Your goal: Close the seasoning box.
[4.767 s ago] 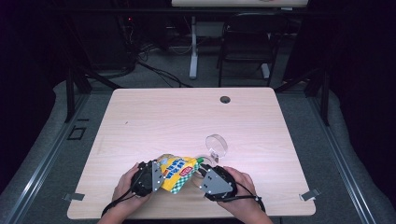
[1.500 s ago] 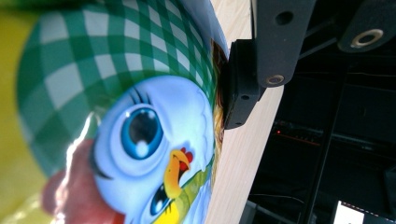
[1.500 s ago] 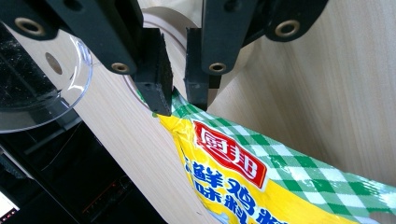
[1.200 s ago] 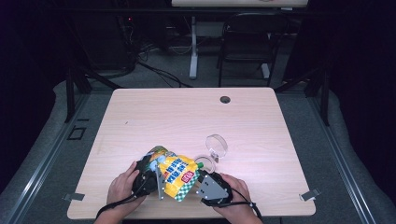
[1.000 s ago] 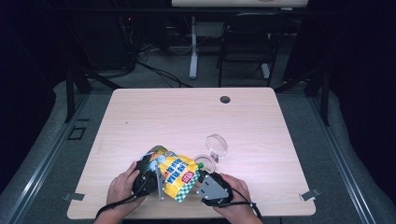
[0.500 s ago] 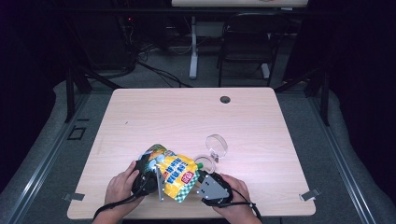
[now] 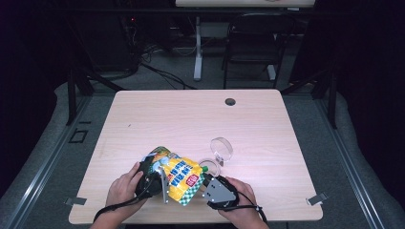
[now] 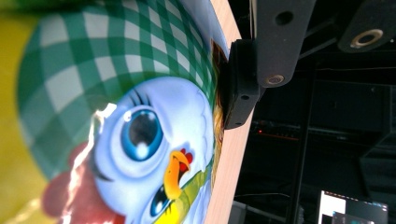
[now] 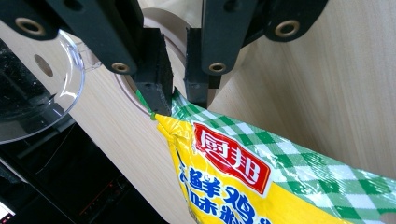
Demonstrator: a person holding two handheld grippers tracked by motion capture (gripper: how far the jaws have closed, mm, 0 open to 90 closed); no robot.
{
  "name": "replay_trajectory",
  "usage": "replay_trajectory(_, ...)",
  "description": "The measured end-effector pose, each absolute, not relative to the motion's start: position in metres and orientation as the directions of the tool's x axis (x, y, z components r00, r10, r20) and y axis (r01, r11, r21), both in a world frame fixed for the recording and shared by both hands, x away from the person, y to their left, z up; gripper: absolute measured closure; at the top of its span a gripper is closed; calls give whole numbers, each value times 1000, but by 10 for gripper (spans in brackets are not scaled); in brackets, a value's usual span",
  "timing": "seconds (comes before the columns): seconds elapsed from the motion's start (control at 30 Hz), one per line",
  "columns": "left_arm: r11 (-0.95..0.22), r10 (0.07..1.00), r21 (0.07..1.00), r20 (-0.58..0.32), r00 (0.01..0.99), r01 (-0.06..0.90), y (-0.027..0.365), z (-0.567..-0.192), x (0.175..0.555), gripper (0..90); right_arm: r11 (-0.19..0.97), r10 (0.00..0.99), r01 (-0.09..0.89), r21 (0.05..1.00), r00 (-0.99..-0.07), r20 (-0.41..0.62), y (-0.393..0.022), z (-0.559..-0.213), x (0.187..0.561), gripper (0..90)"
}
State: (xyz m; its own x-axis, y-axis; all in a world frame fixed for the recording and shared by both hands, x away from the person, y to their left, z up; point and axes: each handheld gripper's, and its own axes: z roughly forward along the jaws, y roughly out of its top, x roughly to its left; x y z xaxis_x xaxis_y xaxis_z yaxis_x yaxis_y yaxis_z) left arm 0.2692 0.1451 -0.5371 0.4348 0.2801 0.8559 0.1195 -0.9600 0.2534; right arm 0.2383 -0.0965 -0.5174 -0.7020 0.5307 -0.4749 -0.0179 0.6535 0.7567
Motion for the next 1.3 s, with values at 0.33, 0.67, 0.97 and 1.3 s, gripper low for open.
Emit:
replay_trajectory(0.33, -963, 268, 240, 853, 447, 120, 144, -535, 269, 510, 650, 535, -15, 760, -701, -471, -97, -518, 238, 819)
replay_trajectory(0.67, -975, 224, 196, 870, 439, 107, 144, -530, 269, 511, 650, 532, -16, 760, -705, -469, -96, -518, 238, 823)
replay_trajectory(0.97, -979, 203, 177, 877, 435, 98, 144, -526, 270, 511, 657, 530, -12, 754, -703, -473, -96, -517, 237, 824)
replay_trajectory(1.3, -985, 170, 146, 889, 425, 89, 144, -519, 269, 511, 657, 532, -16, 754, -699, -478, -95, -515, 235, 832)
